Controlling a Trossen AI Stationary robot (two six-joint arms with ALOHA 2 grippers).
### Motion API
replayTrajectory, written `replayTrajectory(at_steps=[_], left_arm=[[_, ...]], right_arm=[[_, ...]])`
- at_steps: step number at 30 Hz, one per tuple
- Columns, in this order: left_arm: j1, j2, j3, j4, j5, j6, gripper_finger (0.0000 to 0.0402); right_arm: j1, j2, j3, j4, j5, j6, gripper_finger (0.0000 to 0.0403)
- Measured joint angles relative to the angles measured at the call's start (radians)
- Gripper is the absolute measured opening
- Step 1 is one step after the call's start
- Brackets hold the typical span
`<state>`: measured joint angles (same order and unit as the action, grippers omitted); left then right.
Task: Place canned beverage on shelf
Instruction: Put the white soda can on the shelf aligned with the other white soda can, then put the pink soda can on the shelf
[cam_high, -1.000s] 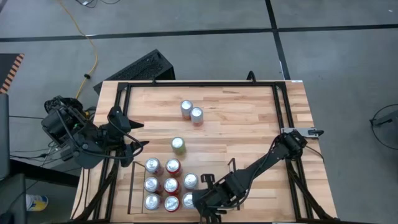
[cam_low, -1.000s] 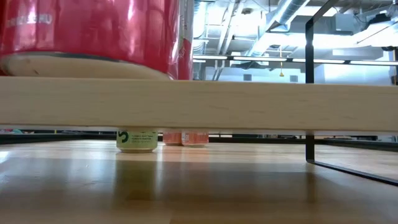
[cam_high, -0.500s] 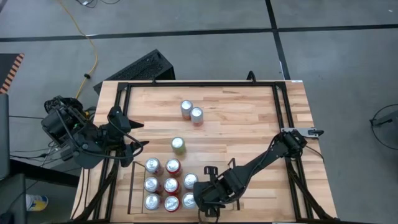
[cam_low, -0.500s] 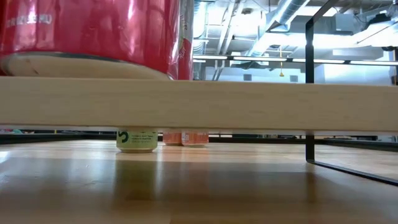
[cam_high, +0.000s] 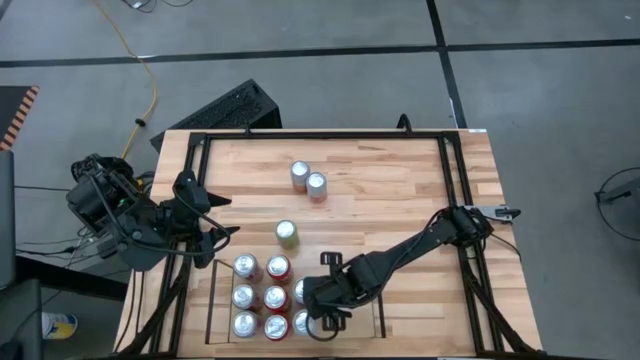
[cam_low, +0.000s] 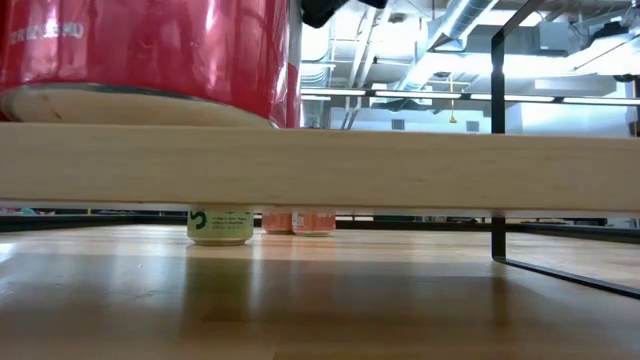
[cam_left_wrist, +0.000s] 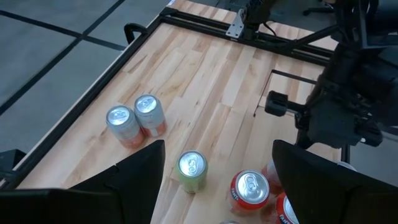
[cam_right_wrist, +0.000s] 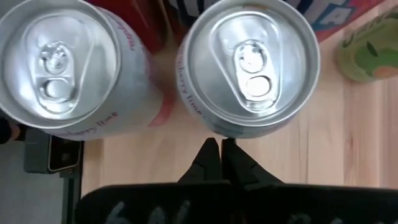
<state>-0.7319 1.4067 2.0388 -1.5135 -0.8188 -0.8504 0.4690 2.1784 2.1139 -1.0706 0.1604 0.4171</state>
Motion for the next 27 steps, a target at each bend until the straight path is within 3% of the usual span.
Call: replayTrajectory(at_steps=[9, 18, 22, 27], left_arm=[[0.000, 0.000, 0.000, 0.000, -0.008, 0.001, 0.0281], [0.000, 0.000, 0.000, 0.002, -0.008, 0.000, 0.0281], [0.000, 0.000, 0.000, 0.006, -0.008, 0.000, 0.0281], [0.000, 0.000, 0.000, 0.010, -0.008, -0.010, 0.0281]], right_arm=[[-0.005, 0.000, 0.000, -0.036, -0.002, -0.020, 0.0000], [-0.062, -0.073, 0.101, -0.322, 0.052, -0.036, 0.0006], [-0.145, -0.100, 0.112, -0.415, 0.057, -0.079, 0.0051], [-0.269, -0.124, 0.113, -0.434, 0.053, -0.208, 0.0166]])
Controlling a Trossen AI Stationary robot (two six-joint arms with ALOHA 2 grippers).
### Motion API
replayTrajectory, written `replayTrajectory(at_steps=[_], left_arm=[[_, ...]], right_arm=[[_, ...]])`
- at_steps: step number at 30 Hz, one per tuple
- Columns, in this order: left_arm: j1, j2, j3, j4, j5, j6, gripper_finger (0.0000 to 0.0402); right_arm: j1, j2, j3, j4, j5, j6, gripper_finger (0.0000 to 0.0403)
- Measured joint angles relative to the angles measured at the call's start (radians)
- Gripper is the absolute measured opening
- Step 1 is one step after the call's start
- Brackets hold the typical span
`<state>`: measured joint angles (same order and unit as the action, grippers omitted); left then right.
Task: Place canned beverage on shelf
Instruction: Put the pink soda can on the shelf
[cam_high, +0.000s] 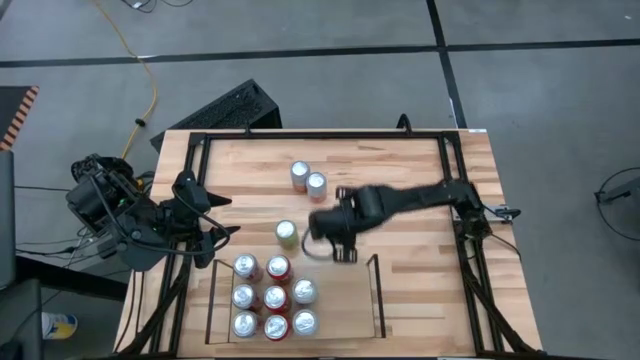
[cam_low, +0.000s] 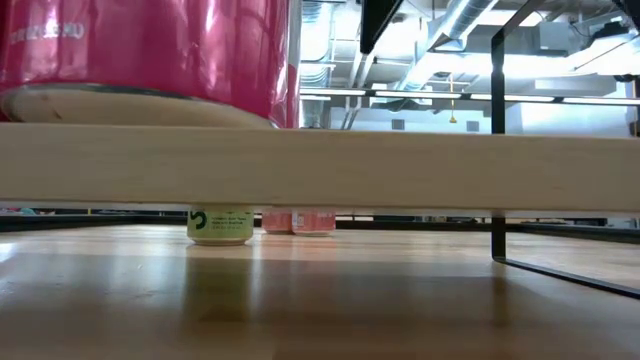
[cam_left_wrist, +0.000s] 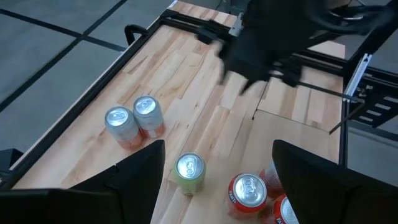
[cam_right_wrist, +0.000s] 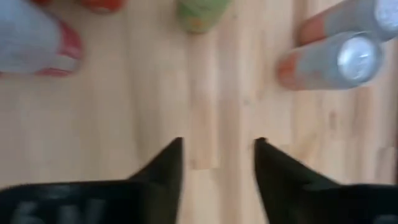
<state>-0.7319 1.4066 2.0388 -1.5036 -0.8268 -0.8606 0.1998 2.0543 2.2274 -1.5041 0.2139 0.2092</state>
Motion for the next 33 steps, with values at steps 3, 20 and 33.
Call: replayTrajectory(at_steps=[3, 20, 33], left_arm=[[0.000, 0.000, 0.000, 0.000, 0.000, -0.016, 0.0281], [0.001, 0.000, 0.000, -0.007, -0.034, -0.042, 0.0281], [0.001, 0.000, 0.000, -0.013, -0.073, -0.035, 0.0281]], right_arm=[[-0.075, 0.004, -0.001, 0.003, -0.005, -0.097, 0.0252], [-0.416, 0.013, -0.054, 0.286, -0.106, -0.452, 0.0387], [-0.447, 0.012, -0.228, 0.462, -0.141, -0.348, 0.0386]])
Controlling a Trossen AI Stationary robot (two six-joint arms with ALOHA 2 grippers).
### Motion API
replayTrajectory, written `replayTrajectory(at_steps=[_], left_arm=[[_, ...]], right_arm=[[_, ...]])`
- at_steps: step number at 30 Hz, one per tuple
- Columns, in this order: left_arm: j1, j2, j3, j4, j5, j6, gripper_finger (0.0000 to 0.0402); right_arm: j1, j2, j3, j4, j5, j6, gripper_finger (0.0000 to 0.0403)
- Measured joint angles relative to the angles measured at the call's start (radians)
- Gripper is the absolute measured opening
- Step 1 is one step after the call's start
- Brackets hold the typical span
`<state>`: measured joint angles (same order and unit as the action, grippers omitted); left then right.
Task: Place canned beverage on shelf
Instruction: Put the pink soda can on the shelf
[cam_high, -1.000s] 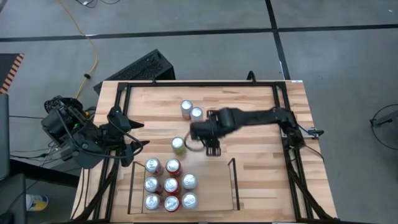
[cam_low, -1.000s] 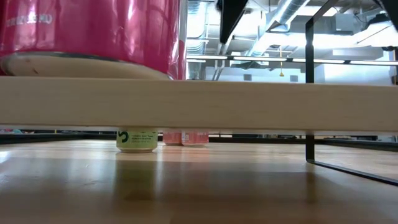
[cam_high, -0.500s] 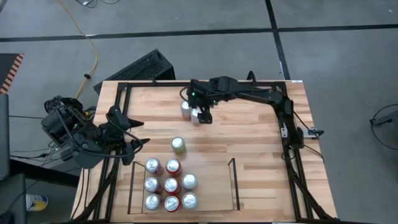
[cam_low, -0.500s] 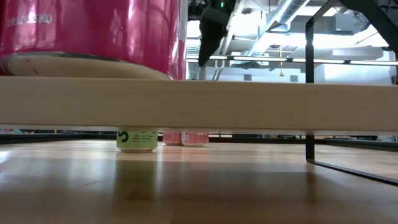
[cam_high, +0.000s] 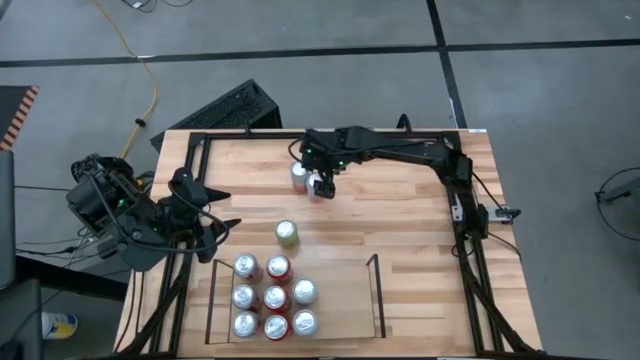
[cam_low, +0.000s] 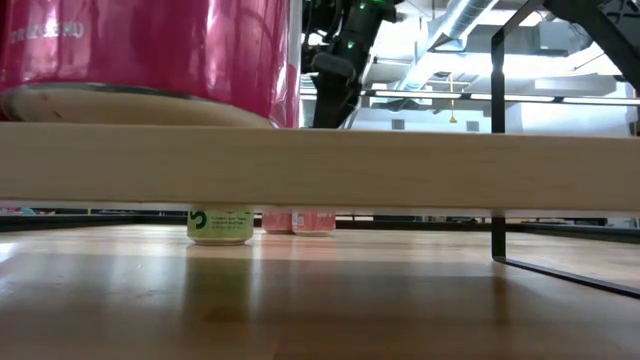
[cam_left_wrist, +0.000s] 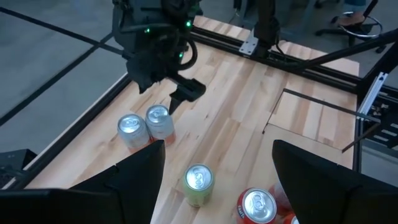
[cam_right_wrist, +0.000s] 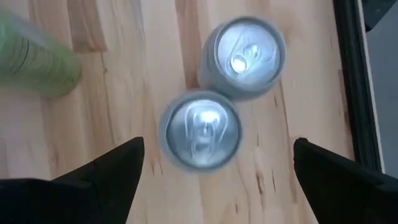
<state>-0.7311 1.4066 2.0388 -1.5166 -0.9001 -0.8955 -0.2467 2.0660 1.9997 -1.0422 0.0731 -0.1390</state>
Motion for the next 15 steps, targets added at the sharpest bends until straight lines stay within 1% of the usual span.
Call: replayTrajectory(at_steps=[4, 9, 11, 15], left_arm=[[0.000, 0.000, 0.000, -0.017, -0.001, -0.006, 0.0281], [0.000, 0.000, 0.000, -0.022, -0.002, -0.008, 0.0281], [0.000, 0.000, 0.000, -0.022, -0.002, -0.008, 0.0281], [0.000, 0.000, 0.000, -0.023, -0.001, -0.008, 0.0281]], right_arm=[[0.000, 0.000, -0.025, 0.068, 0.000, 0.017, 0.0386], [-0.004, 0.030, -0.024, 0.082, 0.000, 0.042, 0.0386], [-0.002, 0.042, -0.029, 0.059, -0.001, 0.046, 0.0386], [0.003, 0.067, -0.024, 0.084, 0.001, 0.061, 0.0386]])
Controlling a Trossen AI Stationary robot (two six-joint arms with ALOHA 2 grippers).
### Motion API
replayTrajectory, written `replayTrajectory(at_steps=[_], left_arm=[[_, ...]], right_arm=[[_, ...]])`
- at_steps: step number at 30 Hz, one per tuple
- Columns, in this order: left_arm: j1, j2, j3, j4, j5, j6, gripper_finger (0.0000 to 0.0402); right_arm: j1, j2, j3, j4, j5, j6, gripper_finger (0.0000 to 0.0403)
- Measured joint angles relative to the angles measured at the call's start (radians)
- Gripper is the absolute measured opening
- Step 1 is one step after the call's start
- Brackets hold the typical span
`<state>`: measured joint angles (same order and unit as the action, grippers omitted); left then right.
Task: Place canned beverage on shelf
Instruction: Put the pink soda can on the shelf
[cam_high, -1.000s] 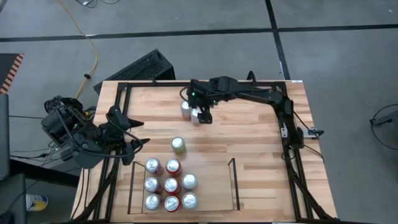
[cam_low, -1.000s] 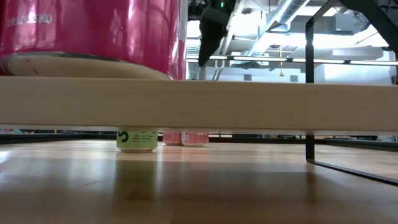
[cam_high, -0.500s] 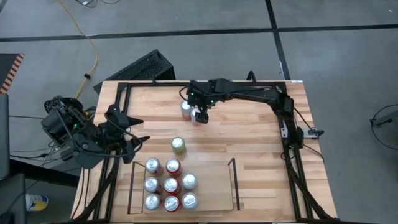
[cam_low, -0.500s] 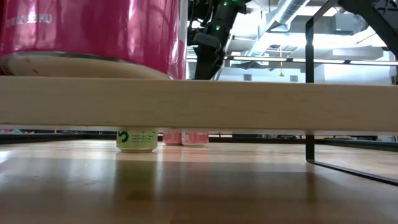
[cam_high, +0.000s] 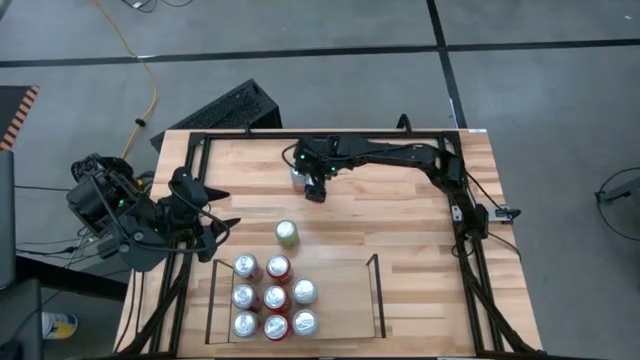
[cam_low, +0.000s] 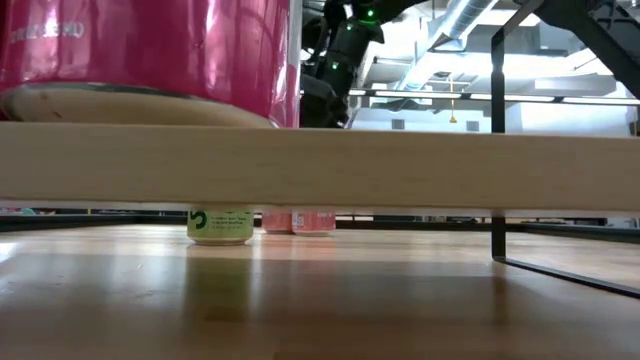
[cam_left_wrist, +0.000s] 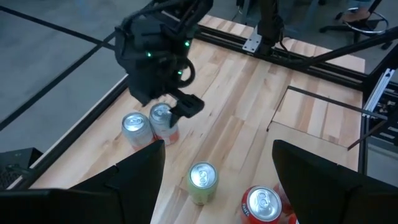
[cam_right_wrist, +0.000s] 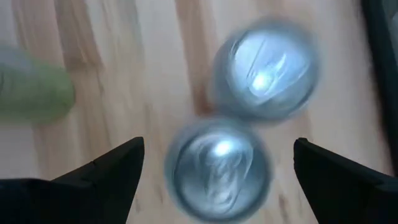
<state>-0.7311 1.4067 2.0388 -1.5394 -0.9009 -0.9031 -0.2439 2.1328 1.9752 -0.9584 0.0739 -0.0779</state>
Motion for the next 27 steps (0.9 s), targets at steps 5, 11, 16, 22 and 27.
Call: replayTrajectory(at_steps=[5, 11, 16, 22, 27], left_arm=[[0.000, 0.000, 0.000, 0.000, 0.001, 0.000, 0.0281], [0.000, 0.000, 0.000, -0.019, 0.003, 0.000, 0.0281], [0.000, 0.000, 0.000, -0.019, 0.003, 0.003, 0.0281], [0.000, 0.000, 0.000, -0.019, 0.004, 0.004, 0.0281], [0.000, 0.000, 0.000, -0.026, 0.004, 0.005, 0.0281]], right_arm=[[0.001, 0.017, 0.000, 0.003, 0.043, 0.022, 0.0379], [-0.005, 0.028, 0.000, -0.052, 0.044, 0.021, 0.0333], [0.004, 0.034, 0.000, -0.065, 0.046, 0.010, 0.0267], [0.037, 0.013, -0.003, -0.078, 0.062, -0.033, 0.0223], [0.062, -0.049, -0.002, -0.134, 0.072, -0.038, 0.0223]])
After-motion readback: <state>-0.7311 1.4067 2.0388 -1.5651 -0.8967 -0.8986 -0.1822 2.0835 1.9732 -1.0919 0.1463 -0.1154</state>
